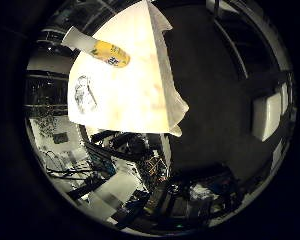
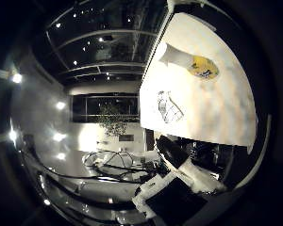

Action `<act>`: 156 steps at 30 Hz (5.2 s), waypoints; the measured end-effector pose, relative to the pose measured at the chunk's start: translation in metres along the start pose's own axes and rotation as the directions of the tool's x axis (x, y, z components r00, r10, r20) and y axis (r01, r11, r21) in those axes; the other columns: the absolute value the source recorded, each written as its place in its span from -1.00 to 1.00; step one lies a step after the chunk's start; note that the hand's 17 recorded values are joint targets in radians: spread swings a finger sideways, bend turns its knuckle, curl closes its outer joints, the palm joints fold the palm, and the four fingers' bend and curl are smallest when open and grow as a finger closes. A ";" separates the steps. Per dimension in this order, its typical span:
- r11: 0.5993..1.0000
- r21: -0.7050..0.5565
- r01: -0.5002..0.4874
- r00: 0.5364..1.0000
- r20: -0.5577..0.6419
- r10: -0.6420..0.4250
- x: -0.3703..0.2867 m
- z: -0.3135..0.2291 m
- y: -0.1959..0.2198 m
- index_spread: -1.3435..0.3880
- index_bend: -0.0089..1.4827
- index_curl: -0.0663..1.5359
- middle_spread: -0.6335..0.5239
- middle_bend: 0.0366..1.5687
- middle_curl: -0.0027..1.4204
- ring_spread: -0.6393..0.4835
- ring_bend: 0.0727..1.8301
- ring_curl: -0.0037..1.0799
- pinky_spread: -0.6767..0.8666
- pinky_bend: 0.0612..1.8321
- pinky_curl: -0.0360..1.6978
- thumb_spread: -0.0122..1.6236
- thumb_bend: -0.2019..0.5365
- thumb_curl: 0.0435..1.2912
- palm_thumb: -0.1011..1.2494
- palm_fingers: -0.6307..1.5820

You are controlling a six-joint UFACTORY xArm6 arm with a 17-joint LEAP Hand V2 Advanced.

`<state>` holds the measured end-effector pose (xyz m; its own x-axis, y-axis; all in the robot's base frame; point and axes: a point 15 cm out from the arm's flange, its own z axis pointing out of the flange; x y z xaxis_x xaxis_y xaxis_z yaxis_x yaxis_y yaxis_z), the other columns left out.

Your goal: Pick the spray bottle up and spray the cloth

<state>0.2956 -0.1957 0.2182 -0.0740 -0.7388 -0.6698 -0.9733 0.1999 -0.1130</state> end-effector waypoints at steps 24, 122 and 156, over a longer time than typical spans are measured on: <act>0.997 0.037 -0.067 0.997 0.034 0.066 0.068 0.005 -0.009 0.21 -0.79 -0.61 0.34 -0.79 -0.55 0.53 -0.80 -0.50 0.36 -0.68 -0.57 0.26 -0.53 -0.53 0.08 -0.44; 0.749 -0.439 0.496 0.846 0.051 -0.530 -0.365 0.248 -0.063 0.32 0.57 0.09 -0.06 0.80 -0.11 -0.21 0.53 0.33 -0.29 0.10 0.72 0.38 -0.48 -0.14 0.75 0.60; 0.517 -0.712 0.475 0.115 -0.532 -0.839 -0.426 0.367 -0.048 0.32 0.56 0.08 -0.07 0.80 -0.11 -0.21 0.53 0.34 -0.30 0.07 0.79 0.36 -0.49 -0.15 0.76 0.61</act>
<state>0.4540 0.3452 0.2395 0.6923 -0.5952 0.4079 -0.6931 -0.7059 0.1461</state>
